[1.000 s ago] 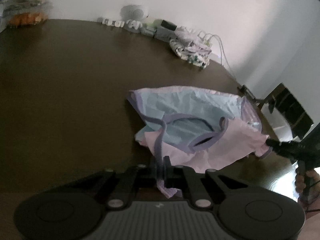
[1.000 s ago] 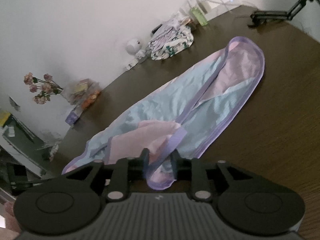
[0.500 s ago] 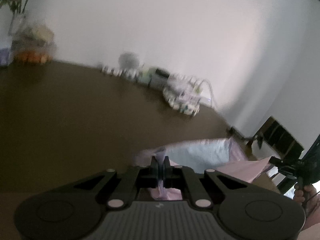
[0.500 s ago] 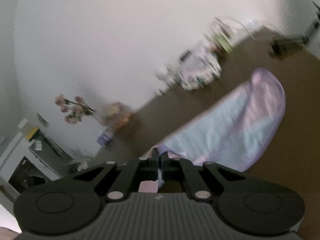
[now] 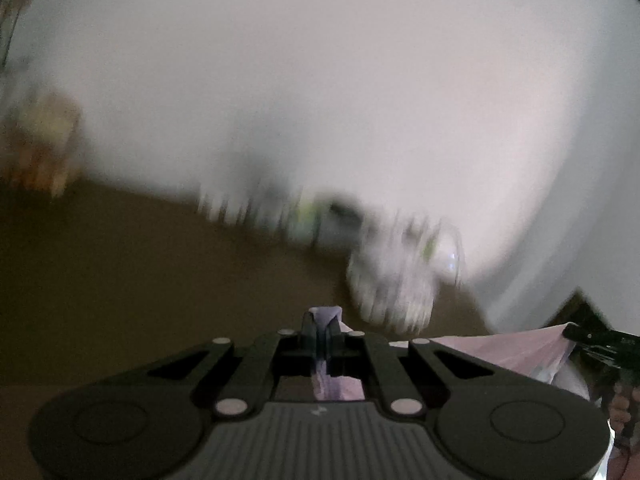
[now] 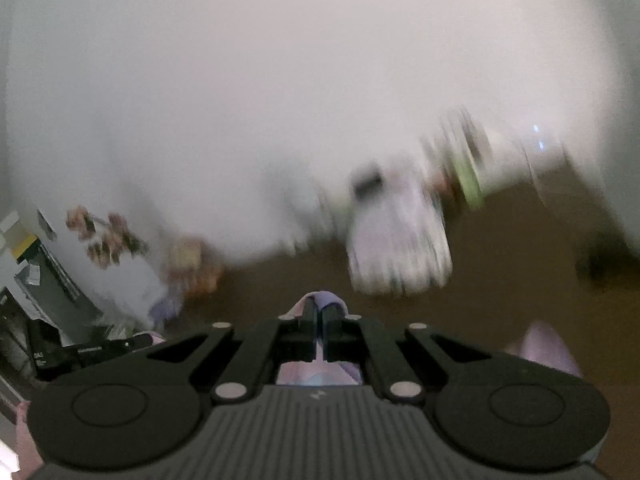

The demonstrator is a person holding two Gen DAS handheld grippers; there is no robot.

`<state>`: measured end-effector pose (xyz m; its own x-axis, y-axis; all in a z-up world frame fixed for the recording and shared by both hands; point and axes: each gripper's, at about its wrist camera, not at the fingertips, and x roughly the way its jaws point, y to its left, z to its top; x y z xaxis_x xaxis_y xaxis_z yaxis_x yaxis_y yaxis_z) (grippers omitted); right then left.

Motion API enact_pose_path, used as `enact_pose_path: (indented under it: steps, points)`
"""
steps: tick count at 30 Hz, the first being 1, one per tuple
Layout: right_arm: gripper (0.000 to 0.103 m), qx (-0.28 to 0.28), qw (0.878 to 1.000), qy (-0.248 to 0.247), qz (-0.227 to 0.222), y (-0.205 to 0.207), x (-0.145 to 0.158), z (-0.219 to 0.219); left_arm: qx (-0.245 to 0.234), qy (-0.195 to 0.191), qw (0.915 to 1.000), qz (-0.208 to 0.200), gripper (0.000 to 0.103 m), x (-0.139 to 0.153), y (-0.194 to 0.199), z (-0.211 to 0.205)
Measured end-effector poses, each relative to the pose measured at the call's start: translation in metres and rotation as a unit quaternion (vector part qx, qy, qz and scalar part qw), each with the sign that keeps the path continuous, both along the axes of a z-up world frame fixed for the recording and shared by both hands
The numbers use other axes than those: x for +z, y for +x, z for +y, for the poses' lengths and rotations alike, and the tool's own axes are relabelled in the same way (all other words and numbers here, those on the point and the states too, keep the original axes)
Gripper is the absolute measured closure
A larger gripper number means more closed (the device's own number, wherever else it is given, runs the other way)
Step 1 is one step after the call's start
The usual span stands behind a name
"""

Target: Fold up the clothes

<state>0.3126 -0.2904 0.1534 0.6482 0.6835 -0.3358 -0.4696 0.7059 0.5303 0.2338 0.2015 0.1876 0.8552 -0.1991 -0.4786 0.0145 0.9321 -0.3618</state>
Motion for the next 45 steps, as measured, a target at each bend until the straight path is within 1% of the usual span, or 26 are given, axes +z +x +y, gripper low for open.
enact_pose_path:
  steps: [2, 5, 7, 9, 11, 12, 14, 16, 17, 19, 21, 23, 24, 26, 29, 30, 32, 33, 36, 37, 38, 39, 41, 42, 43, 45]
  points:
    - [0.101, -0.01, 0.998, -0.01, -0.059, 0.011, 0.052, 0.009, -0.006, 0.012, 0.9999, -0.011, 0.101, 0.007, -0.011, 0.0]
    - [0.101, -0.022, 0.987, -0.025, -0.156, 0.007, 0.123, 0.017, -0.015, 0.03, 0.9991, -0.026, 0.101, 0.016, -0.029, 0.001]
    - [0.101, -0.021, 0.977, -0.046, -0.207, -0.006, 0.15, 0.022, -0.021, 0.042, 0.9983, -0.036, 0.1, 0.021, -0.041, 0.001]
    - [0.101, -0.006, 0.97, -0.074, -0.233, -0.022, 0.158, 0.03, -0.027, 0.053, 0.9971, -0.046, 0.1, 0.027, -0.053, 0.002]
    - [0.101, 0.024, 0.965, -0.105, -0.238, -0.036, 0.144, 0.039, -0.033, 0.065, 0.9957, -0.056, 0.1, 0.033, -0.065, 0.002]
    - [0.101, 0.043, 0.966, -0.116, -0.228, -0.042, 0.131, 0.043, -0.036, 0.071, 0.9949, -0.061, 0.1, 0.036, -0.071, 0.002]
    - [0.101, 0.084, 0.967, -0.143, -0.192, -0.053, 0.09, 0.052, -0.042, 0.083, 0.9931, -0.071, 0.1, 0.042, -0.083, 0.003]
    - [0.101, 0.128, 0.969, -0.164, -0.136, -0.061, 0.037, 0.061, -0.048, 0.095, 0.991, -0.081, 0.1, 0.048, -0.095, 0.003]
    - [0.101, 0.15, 0.969, -0.171, -0.1, -0.066, 0.006, 0.065, -0.059, 0.099, 0.9919, -0.053, 0.1, 0.023, -0.105, 0.001]
    - [0.101, 0.182, 0.968, -0.172, -0.032, -0.077, -0.052, 0.069, -0.075, 0.092, 0.9929, 0.01, 0.1, -0.034, -0.123, 0.0]
    - [0.101, 0.207, 0.964, -0.165, 0.032, -0.088, -0.105, 0.071, -0.072, 0.064, 0.9936, 0.059, 0.1, -0.08, -0.138, 0.004]
    - [0.101, 0.21, 0.963, -0.15, 0.07, -0.096, -0.138, 0.068, -0.06, 0.028, 0.9937, 0.09, 0.1, -0.116, -0.153, 0.011]
    - [0.101, 0.207, 0.965, -0.138, 0.085, -0.1, -0.149, 0.065, -0.056, 0.014, 0.9936, 0.096, 0.1, -0.127, -0.157, 0.013]
    - [0.101, 0.2, 0.967, -0.12, 0.1, -0.107, -0.162, 0.058, -0.052, -0.008, 0.9933, 0.103, 0.1, -0.145, -0.167, 0.018]
    - [0.1, 0.192, 0.969, -0.104, 0.116, -0.114, -0.171, 0.05, -0.057, -0.018, 0.9926, 0.106, 0.099, -0.158, -0.178, 0.024]
    - [0.1, 0.191, 0.969, -0.1, 0.121, -0.115, -0.173, 0.05, -0.058, -0.017, 0.9922, 0.109, 0.099, -0.16, -0.178, 0.023]
    - [0.099, 0.191, 0.969, -0.094, 0.128, -0.12, -0.176, 0.048, -0.06, -0.013, 0.9916, 0.114, 0.099, -0.152, -0.189, 0.026]
    - [0.098, 0.191, 0.969, -0.093, 0.129, -0.124, -0.176, 0.047, -0.061, -0.014, 0.9915, 0.114, 0.099, -0.154, -0.192, 0.025]
    - [0.092, 0.192, 0.969, -0.082, 0.135, -0.132, -0.18, 0.042, -0.063, -0.018, 0.9914, 0.113, 0.098, -0.158, -0.2, 0.023]
    - [0.086, 0.192, 0.969, -0.078, 0.137, -0.135, -0.182, 0.04, -0.064, -0.019, 0.9913, 0.114, 0.095, -0.158, -0.202, 0.022]
    - [0.076, 0.192, 0.969, -0.075, 0.139, -0.137, -0.183, 0.039, -0.065, -0.021, 0.9911, 0.115, 0.093, -0.158, -0.204, 0.023]
    - [0.072, 0.19, 0.969, -0.071, 0.14, -0.138, -0.183, 0.04, -0.064, -0.021, 0.9907, 0.118, 0.088, -0.16, -0.204, 0.023]
    - [0.07, 0.186, 0.97, -0.065, 0.141, -0.138, -0.183, 0.041, -0.06, -0.019, 0.9904, 0.123, 0.079, -0.163, -0.206, 0.023]
    - [0.07, 0.184, 0.971, -0.061, 0.143, -0.137, -0.183, 0.042, -0.058, -0.018, 0.9904, 0.124, 0.071, -0.163, -0.208, 0.024]
    - [0.07, 0.181, 0.971, -0.057, 0.145, -0.135, -0.184, 0.042, -0.057, -0.017, 0.9904, 0.125, 0.069, -0.164, -0.209, 0.024]
    - [0.07, 0.176, 0.971, -0.052, 0.152, -0.131, -0.185, 0.045, -0.054, -0.017, 0.9902, 0.127, 0.068, -0.166, -0.211, 0.026]
